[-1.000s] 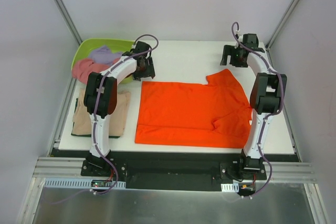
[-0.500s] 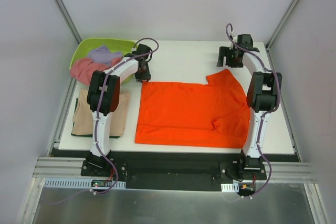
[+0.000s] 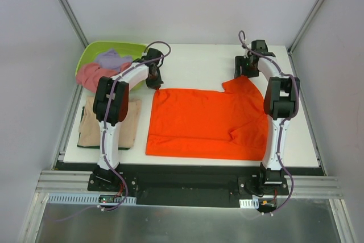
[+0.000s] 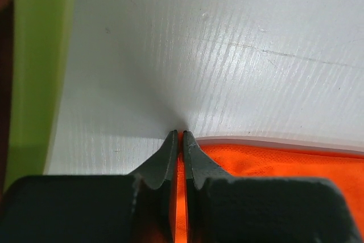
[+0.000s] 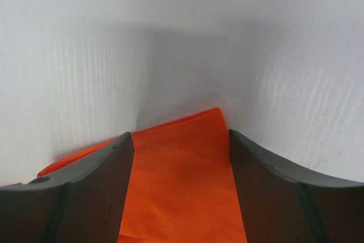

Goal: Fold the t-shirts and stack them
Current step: Grap the side of the flattened tshirt furthest away from the robot with both arms

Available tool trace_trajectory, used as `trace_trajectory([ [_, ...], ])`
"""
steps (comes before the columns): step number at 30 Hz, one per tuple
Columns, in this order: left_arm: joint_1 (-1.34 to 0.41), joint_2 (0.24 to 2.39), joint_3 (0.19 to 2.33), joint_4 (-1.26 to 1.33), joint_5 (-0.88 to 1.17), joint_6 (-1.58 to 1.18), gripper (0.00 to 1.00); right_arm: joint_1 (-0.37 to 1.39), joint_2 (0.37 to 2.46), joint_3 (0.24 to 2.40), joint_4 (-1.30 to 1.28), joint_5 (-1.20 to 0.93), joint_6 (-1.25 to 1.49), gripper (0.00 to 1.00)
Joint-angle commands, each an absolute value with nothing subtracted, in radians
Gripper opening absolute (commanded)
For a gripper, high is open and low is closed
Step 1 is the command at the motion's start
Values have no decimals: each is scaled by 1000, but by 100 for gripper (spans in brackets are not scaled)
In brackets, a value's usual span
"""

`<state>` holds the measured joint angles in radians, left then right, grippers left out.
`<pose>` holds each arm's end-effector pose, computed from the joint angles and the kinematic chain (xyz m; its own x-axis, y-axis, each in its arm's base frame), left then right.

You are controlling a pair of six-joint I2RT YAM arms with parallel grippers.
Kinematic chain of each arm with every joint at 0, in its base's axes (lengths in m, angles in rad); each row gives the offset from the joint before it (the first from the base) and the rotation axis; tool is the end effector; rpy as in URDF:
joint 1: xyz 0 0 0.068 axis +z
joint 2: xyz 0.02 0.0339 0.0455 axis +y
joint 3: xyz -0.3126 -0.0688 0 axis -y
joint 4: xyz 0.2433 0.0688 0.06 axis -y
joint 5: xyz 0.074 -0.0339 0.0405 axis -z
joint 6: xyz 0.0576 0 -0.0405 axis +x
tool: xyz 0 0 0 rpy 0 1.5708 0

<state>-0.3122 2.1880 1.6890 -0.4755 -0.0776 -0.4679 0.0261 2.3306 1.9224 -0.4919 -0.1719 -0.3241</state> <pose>0.4934 -0.1546 0.1959 -0.8222 -0.2071 -0.5301 -0.1188 0.9734 -0.1960 0.5633 0.0246 0.1962 -0.7003 -0.3322 -0.6318 -0.3745 0.9245 -0.0709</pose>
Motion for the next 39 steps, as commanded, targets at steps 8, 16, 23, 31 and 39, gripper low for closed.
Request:
trace_trajectory([
  [8, -307, 2117, 1644, -462, -20, -459, 0, 60, 2319, 1928, -520, -61, -324, 33],
  [16, -311, 2065, 1597, -428, 29, -459, 0, 69, 2231, 1872, -417, -126, -314, 5],
  [23, -322, 1965, 1499, -390, 55, -474, 0, 83, 1985, 1611, -298, -135, -298, 1],
  [31, -367, 1809, 1315, -321, 61, -517, 0, 89, 1711, 1366, -327, -139, -160, 1],
  [39, -419, 1623, 1089, -269, 15, -538, 0, 92, 1447, 1071, -370, -74, -199, 1],
])
